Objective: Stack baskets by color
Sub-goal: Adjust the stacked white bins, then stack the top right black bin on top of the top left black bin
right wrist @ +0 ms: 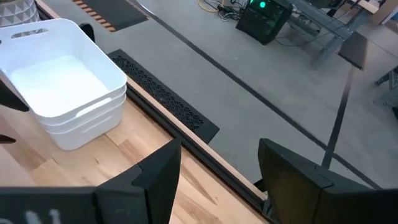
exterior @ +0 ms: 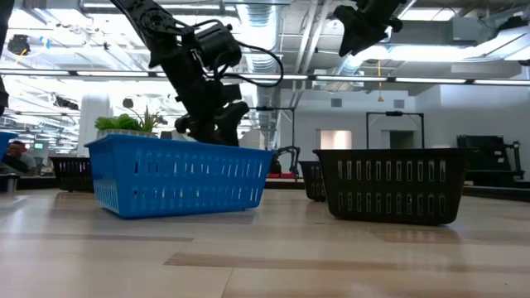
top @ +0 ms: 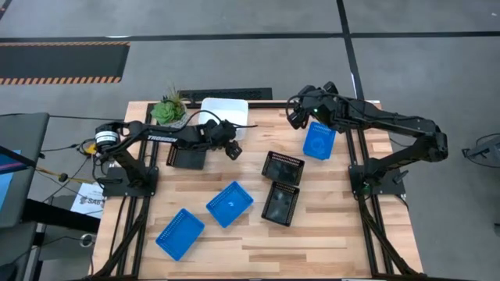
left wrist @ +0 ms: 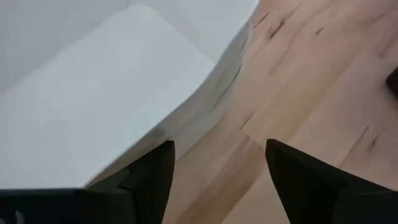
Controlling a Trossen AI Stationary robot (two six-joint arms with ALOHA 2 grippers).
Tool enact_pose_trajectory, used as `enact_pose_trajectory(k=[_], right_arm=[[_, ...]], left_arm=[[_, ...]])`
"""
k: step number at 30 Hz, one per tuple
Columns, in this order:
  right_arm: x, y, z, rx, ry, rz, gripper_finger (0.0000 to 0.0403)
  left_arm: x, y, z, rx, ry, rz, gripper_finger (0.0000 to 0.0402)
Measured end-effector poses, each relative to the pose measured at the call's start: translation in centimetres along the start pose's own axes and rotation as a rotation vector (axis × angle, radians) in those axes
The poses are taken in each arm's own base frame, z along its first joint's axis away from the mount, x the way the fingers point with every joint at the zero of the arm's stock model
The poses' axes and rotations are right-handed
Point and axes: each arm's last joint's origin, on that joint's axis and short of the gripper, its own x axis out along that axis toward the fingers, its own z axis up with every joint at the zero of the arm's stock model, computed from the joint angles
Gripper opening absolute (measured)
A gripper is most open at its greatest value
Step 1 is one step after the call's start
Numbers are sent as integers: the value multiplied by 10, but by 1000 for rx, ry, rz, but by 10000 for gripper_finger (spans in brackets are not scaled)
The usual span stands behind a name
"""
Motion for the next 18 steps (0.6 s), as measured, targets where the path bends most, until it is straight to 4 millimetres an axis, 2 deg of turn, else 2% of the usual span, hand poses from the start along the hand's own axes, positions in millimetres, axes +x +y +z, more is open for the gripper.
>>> enact_pose_trajectory(k=[6, 18], right_arm=[[0, 0, -1, 4, 10, -2, 239], [6, 3, -15, 15, 67, -13, 239]], left_arm=[[-12, 1, 3, -18, 4, -62, 242], [-79, 21, 6, -91, 8, -96, 242]])
